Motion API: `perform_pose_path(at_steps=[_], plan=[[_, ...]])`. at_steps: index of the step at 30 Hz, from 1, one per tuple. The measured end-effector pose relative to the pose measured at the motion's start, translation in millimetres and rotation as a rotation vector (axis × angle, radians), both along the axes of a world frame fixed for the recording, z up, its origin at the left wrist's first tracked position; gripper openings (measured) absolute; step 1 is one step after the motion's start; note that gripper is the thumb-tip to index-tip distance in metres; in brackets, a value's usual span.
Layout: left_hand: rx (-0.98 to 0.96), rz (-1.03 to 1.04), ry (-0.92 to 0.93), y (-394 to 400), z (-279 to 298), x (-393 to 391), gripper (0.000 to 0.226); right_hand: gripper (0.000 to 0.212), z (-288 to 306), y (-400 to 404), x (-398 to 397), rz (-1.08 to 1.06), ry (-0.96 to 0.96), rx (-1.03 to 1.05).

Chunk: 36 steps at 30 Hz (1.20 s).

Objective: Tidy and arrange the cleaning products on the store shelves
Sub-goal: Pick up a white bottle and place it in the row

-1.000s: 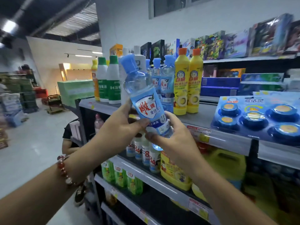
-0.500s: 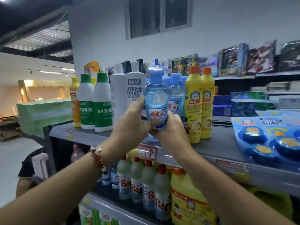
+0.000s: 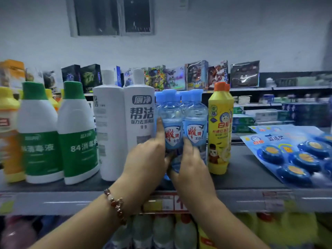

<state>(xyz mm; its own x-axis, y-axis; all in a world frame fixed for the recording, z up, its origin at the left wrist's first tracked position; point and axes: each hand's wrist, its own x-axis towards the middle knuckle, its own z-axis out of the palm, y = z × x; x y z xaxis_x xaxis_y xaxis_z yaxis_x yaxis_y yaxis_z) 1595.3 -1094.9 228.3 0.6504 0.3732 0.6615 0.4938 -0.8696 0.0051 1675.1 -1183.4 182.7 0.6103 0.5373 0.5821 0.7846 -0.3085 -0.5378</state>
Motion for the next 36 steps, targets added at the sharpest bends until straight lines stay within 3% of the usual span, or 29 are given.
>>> perform_pose_path(at_steps=[7, 9, 13, 15, 17, 21, 23, 27, 32, 34, 36], plan=[[0.142, -0.064, 0.044, 11.2, -13.2, 1.6, 0.084, 0.092, 6.3, 2.8, -0.2, -0.098, -0.083, -0.108], [0.179, -0.132, -0.038, 14.5, -15.3, -9.0, 0.078, 0.088, 14.6, -4.0, -4.2, -0.108, -0.135, -0.174], [0.333, -0.180, -0.334, 37.7, -10.7, -40.6, 0.062, 0.063, 69.6, -22.2, -6.8, -0.090, -0.483, -0.126], [0.360, -0.105, -0.370, 49.7, 1.9, -52.2, 0.069, 0.056, 113.9, -20.5, -13.3, -0.002, -0.618, 0.001], [0.321, -0.038, -0.349, 61.9, 13.2, -55.9, 0.079, 0.060, 155.7, -6.6, -22.3, 0.087, -0.682, -0.024], [0.255, 0.001, -0.245, 76.7, 18.1, -50.1, 0.091, 0.075, 201.1, 37.1, -23.1, 0.138, -0.577, -0.316], [0.229, 0.014, -0.224, 81.8, 13.5, -46.5, 0.090, 0.079, 202.3, 49.8, -18.2, 0.175, -0.450, -0.334], [0.213, 0.024, -0.237, 85.1, 2.0, -44.1, 0.094, 0.070, 186.6, 47.2, -21.9, 0.287, -0.249, -0.111], [0.137, -0.113, -0.404, 69.8, -12.6, -47.7, 0.103, 0.071, 161.7, 29.1, -36.2, 0.424, -0.278, 0.105], [0.031, -0.209, -0.475, 60.0, -16.3, -53.4, 0.105, 0.073, 153.2, 19.6, -46.7, 0.430, -0.320, 0.133], [-0.222, -0.376, -0.522, 49.0, -18.2, -59.3, 0.108, 0.075, 144.8, 9.6, -58.4, 0.455, -0.352, 0.151]])
